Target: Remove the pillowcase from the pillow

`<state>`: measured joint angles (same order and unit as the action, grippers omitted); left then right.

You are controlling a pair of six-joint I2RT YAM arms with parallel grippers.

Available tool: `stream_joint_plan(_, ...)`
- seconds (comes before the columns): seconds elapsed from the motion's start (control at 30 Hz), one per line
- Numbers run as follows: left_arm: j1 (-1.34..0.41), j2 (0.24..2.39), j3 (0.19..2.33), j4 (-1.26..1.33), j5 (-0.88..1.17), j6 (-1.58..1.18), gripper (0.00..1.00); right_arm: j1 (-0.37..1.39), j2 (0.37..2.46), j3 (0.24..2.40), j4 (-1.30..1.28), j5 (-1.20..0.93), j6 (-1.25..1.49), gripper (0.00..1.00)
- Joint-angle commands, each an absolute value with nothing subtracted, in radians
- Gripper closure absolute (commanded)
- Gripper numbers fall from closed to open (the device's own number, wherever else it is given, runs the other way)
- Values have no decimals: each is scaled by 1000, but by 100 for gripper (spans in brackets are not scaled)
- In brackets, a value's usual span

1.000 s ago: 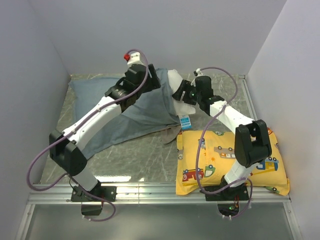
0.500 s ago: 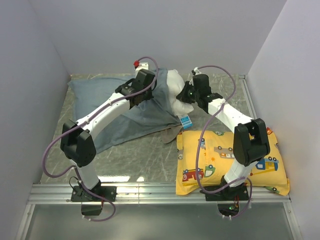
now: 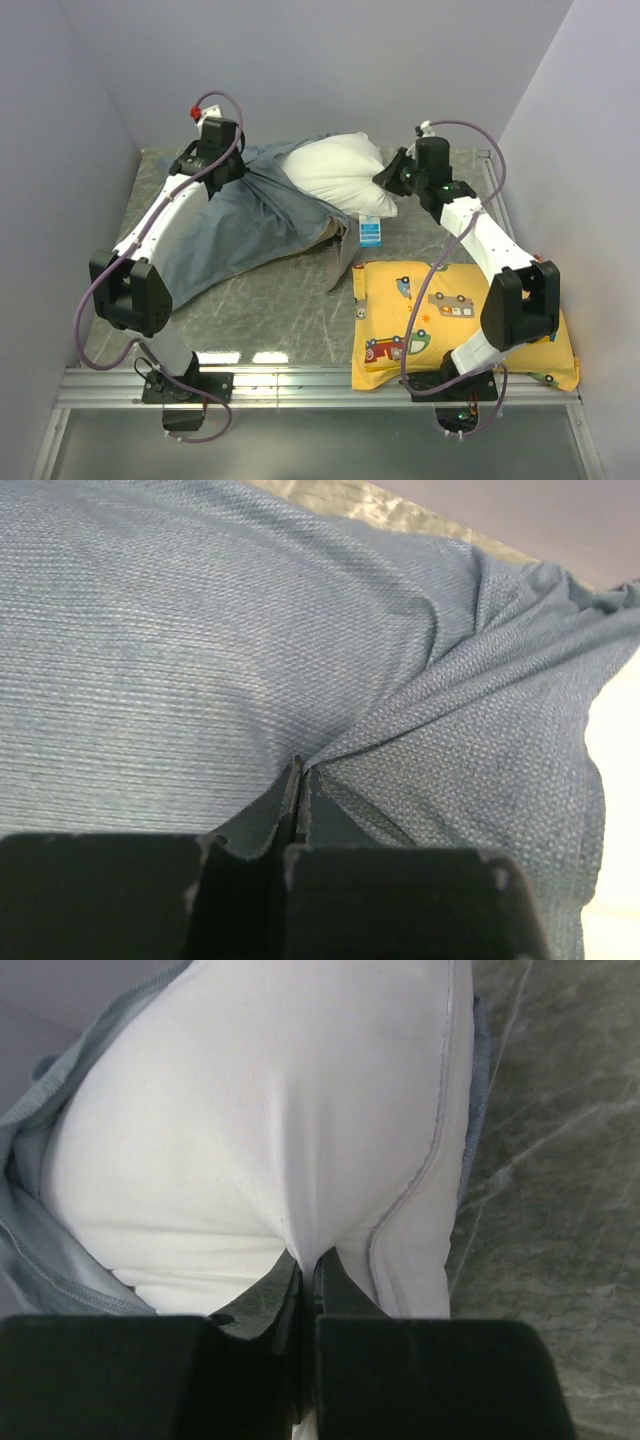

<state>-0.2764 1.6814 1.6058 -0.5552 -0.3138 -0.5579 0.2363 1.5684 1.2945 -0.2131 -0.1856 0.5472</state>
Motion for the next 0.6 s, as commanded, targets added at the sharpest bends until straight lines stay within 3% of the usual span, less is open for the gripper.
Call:
stream_joint_plan(0.0,-170,1595,1551,-543,-458,-532,100,114,1488,1290,-259,41,506,100)
stream_joint_plan(0.2,-248,1559,1342,-439,-275,-626,100,129,1522,1278,-252,3,494,100)
stream_joint_plan(0.3,-339,1559,1269,-397,-269,-672,100,162,1491,1290,-270,55,459,59)
stream_joint_plan(0.33,-369,1554,1252,-387,-256,-699,100,182,1480,1293,-282,81,450,38)
stream_joint_plan(0.43,-420,1531,1154,-327,-216,-739,100,212,1453,1325,-316,121,420,21)
stream_joint_plan(0.57,-440,1499,1079,-279,-190,-775,100,256,1488,1411,-337,106,384,12)
